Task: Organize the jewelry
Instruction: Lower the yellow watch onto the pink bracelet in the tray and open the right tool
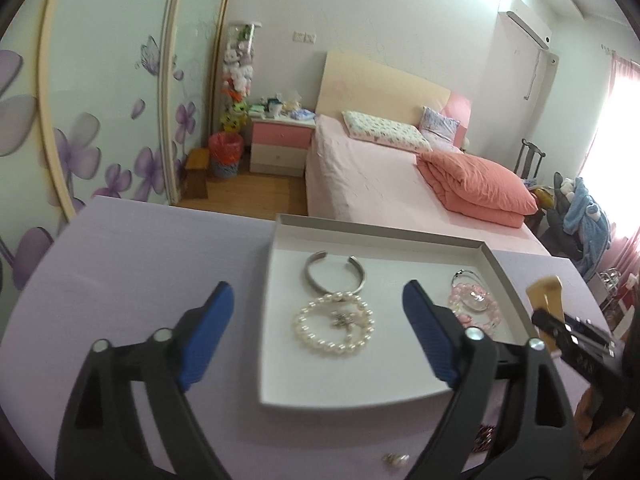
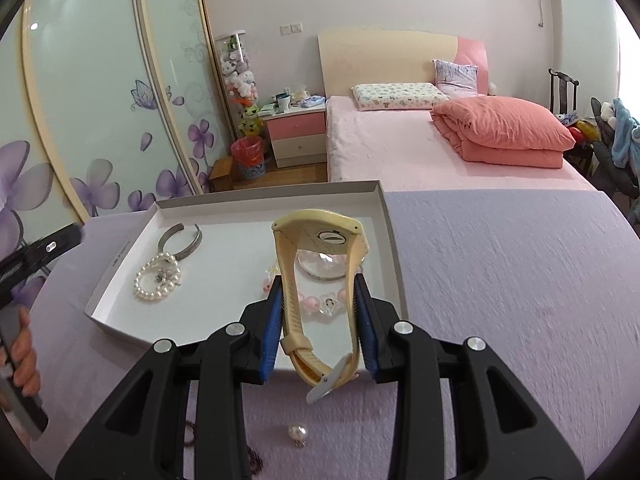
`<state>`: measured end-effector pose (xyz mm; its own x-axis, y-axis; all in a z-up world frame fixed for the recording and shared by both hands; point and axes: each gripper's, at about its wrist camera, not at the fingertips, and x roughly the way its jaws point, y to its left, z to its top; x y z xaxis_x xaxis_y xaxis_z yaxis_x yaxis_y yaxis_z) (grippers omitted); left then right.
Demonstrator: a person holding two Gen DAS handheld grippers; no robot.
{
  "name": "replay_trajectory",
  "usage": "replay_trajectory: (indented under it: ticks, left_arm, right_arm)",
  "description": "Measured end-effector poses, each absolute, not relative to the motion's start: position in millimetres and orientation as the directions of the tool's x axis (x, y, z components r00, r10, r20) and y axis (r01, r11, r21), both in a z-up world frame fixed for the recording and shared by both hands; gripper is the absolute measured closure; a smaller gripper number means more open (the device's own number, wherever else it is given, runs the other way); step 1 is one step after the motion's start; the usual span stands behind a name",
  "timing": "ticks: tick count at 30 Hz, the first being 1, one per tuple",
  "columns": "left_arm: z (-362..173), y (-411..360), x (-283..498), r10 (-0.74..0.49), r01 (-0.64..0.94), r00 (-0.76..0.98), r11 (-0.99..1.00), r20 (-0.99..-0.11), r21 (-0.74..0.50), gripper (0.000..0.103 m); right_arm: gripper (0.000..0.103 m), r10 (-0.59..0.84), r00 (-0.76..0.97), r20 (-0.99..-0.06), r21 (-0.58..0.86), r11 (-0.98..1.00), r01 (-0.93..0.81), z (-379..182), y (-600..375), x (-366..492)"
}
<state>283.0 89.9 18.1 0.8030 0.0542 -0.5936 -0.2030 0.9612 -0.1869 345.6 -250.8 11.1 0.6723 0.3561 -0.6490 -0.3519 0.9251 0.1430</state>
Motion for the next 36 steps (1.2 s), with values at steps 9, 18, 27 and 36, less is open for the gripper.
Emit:
replay_trajectory:
  ticks: [9,18,27,36]
  left_arm:
    - [11,106,264,0.048,-0.215,0.796,0.954,-0.604,-0.208,0.013]
    - [10,120,260,0.025,-0.218,0.808,0.941,-0.588,-0.258,0.013]
    - [5,126,262,0.018,-0.216,0.799,0.941,-0.601,-0.259,0.013]
    - [5,125,263,0.018,-0.221,0.795,0.940,-0.606,-0.261,0.013]
  right_arm:
    - [0.067,0.337,0.644,-0.687,0.119,0.926,-0.358,-3,-219,381]
    - [0.066,0.315,0.613,-0.724,0.124,0.934,-0.334,-17,-210,401]
    - [0.053,0.309,0.626,-0.716,0.124,0.938,-0.323,-15,-207,405]
    - [0.040,0.345,0.682,-0.644,0.144,0.931,-0.335,10,-225,387]
